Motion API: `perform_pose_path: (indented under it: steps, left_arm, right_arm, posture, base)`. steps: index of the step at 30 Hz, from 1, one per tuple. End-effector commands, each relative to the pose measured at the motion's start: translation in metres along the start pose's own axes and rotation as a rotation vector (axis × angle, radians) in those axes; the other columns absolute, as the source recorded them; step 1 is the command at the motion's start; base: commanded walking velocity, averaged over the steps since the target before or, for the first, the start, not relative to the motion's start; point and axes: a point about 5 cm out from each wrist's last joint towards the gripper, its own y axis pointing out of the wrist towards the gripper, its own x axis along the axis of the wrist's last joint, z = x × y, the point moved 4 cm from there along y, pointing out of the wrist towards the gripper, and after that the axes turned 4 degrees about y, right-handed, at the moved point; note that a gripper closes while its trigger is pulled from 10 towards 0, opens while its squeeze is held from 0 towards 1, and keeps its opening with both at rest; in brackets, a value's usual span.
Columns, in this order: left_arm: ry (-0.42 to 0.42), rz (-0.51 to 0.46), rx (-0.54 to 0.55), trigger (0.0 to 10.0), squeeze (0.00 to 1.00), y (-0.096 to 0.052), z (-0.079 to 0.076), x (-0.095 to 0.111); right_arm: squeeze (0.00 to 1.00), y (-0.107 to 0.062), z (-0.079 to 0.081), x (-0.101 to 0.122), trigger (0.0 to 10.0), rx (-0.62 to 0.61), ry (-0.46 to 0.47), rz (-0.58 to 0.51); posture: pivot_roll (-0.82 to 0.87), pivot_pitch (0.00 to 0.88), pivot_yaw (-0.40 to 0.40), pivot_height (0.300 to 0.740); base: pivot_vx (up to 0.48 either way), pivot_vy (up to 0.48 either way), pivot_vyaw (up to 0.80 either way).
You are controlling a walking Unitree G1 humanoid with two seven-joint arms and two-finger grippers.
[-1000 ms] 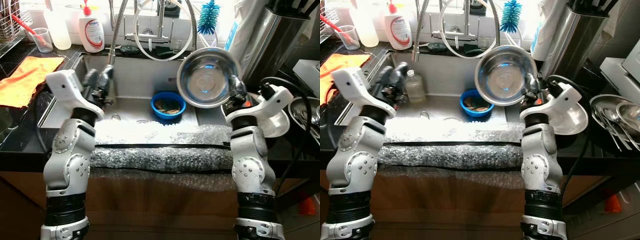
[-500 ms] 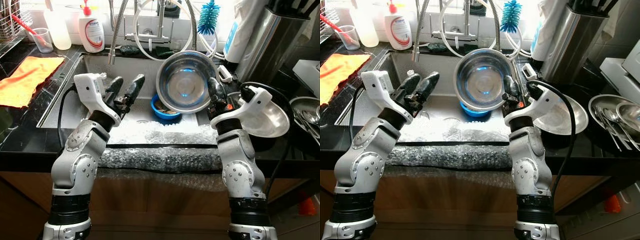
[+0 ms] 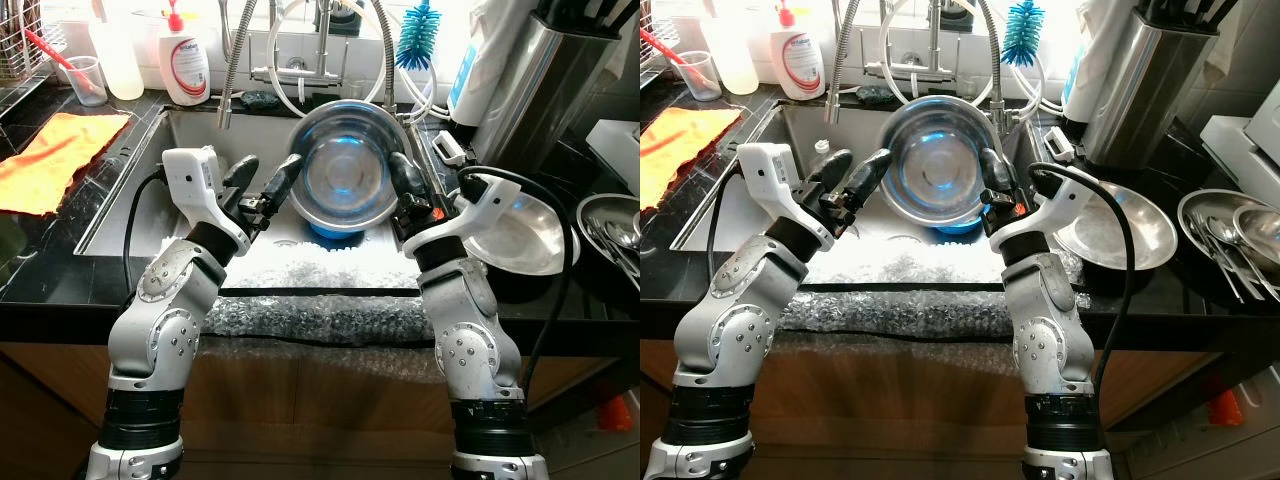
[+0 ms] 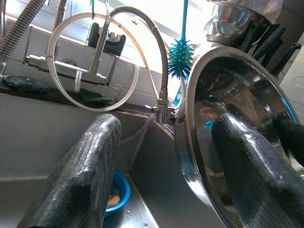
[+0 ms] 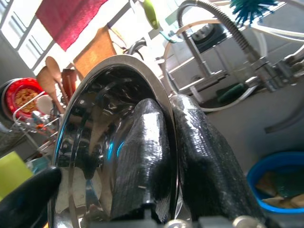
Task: Kitchen organization
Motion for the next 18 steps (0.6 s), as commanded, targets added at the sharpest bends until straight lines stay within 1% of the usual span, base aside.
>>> perform_pose_path:
  steps: [1, 10, 11, 12, 18]
  left_arm:
    - [0.015, 0.014, -0.021, 10.0, 0.00, 0.0020, -0.0062, -0.0019]
    - [0.040, -0.005, 0.002, 10.0, 0.00, 0.0038, -0.0052, 0.0011]
    - [0.041, -0.008, 0.003, 8.2, 0.00, 0.0039, -0.0052, 0.0013]
    - [0.043, -0.015, 0.011, 0.0, 0.00, 0.0041, -0.0047, 0.0023]
    - [0.044, -0.032, 0.027, 0.0, 0.00, 0.0048, -0.0027, 0.0054]
  right_arm:
    - [0.00, -0.0009, 0.0081, 0.0045, 10.0, 0.039, 0.001, -0.010]
    - [0.00, -0.0027, 0.0140, -0.0019, 10.0, 0.075, -0.002, 0.027]
    - [0.00, -0.0029, 0.0140, -0.0022, 10.0, 0.074, -0.001, 0.028]
    - [0.00, -0.0032, 0.0140, -0.0027, 10.0, 0.074, -0.002, 0.031]
    - [0.00, -0.0035, 0.0131, -0.0034, 10.0, 0.070, -0.006, 0.036]
  posture:
    - [-0.01, 0.013, -0.070, 0.740]
    - [-0.01, 0.026, -0.072, 0.740]
    - [-0.01, 0.026, -0.072, 0.740]
    - [-0.01, 0.033, -0.073, 0.740]
    - [-0.01, 0.036, -0.074, 0.740]
  base:
    - [0.000, 0.000, 0.00]
    - [0.000, 0.000, 0.00]
    - [0.000, 0.000, 0.00]
    - [0.000, 0.000, 0.00]
    - [0.000, 0.000, 0.00]
